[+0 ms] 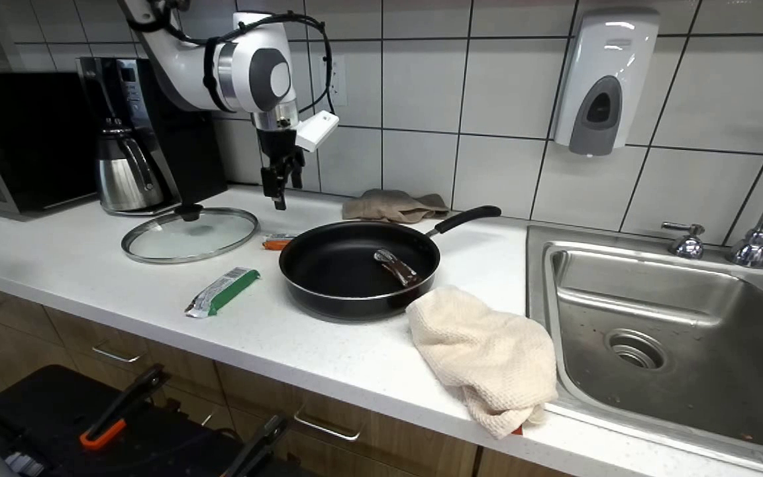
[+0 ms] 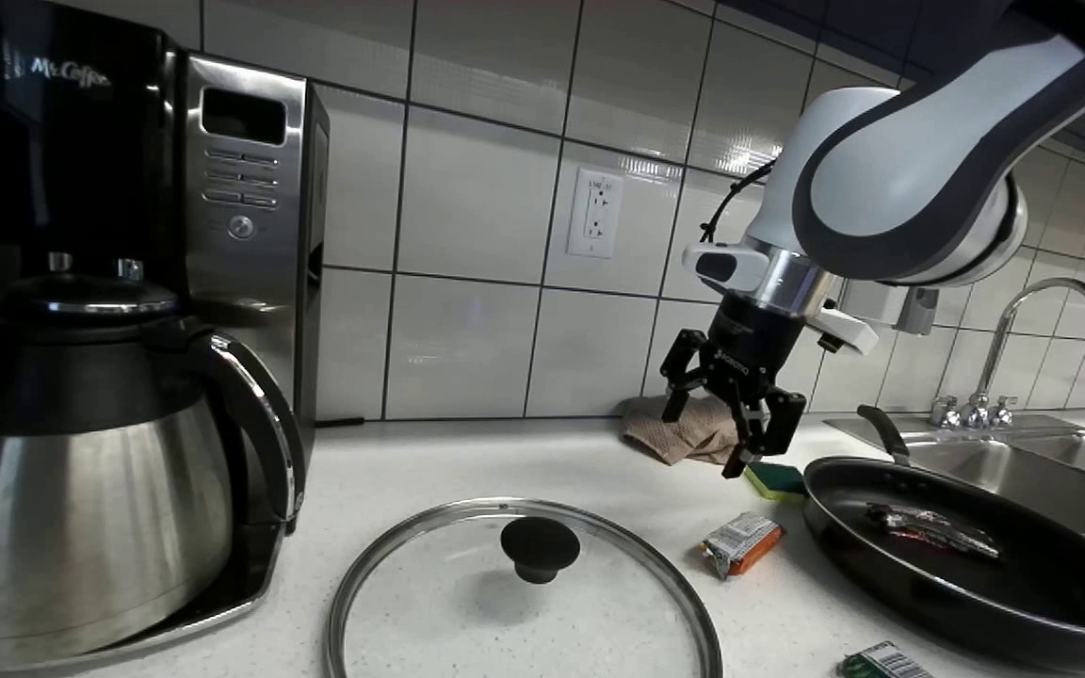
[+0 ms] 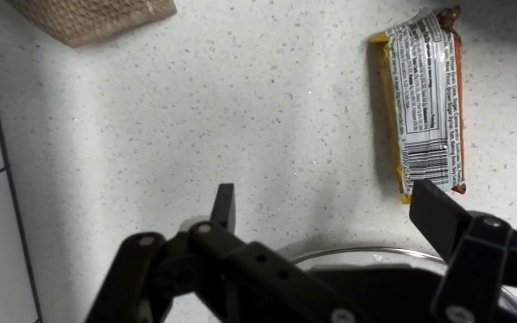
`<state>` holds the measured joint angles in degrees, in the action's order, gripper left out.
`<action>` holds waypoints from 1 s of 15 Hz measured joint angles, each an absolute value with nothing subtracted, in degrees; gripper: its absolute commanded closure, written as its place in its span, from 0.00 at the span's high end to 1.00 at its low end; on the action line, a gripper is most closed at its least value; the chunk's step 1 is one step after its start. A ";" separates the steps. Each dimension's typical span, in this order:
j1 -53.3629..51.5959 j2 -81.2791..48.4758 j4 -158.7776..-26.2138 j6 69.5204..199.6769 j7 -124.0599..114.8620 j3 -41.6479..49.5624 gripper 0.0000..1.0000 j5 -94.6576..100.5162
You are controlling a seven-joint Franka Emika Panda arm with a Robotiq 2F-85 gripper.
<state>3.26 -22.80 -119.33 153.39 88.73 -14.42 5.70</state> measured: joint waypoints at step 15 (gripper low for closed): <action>2.07 -22.71 -120.02 142.50 90.76 -12.01 1.00 5.66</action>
